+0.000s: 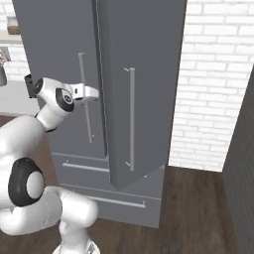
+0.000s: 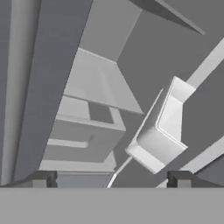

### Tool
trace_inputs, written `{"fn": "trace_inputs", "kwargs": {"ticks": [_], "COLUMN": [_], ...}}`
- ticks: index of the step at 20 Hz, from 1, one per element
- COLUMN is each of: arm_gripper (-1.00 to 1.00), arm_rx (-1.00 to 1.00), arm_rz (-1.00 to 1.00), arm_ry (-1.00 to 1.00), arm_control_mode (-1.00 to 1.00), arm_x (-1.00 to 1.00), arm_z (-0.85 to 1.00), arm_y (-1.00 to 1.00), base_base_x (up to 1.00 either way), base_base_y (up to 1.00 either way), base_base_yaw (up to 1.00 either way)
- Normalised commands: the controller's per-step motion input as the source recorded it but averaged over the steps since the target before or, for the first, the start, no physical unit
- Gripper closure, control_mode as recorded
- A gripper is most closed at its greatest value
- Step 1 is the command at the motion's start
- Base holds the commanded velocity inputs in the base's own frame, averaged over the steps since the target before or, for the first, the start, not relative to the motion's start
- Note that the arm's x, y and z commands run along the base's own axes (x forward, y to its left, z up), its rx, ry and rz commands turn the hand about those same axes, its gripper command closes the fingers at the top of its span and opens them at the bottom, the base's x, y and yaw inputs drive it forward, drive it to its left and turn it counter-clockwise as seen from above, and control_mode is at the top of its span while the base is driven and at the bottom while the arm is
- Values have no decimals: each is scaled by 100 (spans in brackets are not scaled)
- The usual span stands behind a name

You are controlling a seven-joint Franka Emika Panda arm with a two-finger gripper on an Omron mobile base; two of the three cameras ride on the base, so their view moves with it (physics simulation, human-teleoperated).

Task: Take the strawberry from the fridge and place it on top of the pancake, located on the dining counter.

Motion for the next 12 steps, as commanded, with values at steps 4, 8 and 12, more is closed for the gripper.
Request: {"fn": "trace_inputs", "kwargs": {"ticks": [4,8,12], "arm_gripper": [-100,-100,-100], "arm_rx": [-8,-5,-2], "arm_rz": [-2,-2,0], "arm_ry": [4,4,3], "arm_control_mode": [-100,-100,-100], "arm_x": [69,70,59], "arm_z": [0,0,0], "arm_y": [0,0,0], "base_base_x": [0,0,0], "base_base_y": [0,0,0], "base_base_yaw": [0,0,0]}}
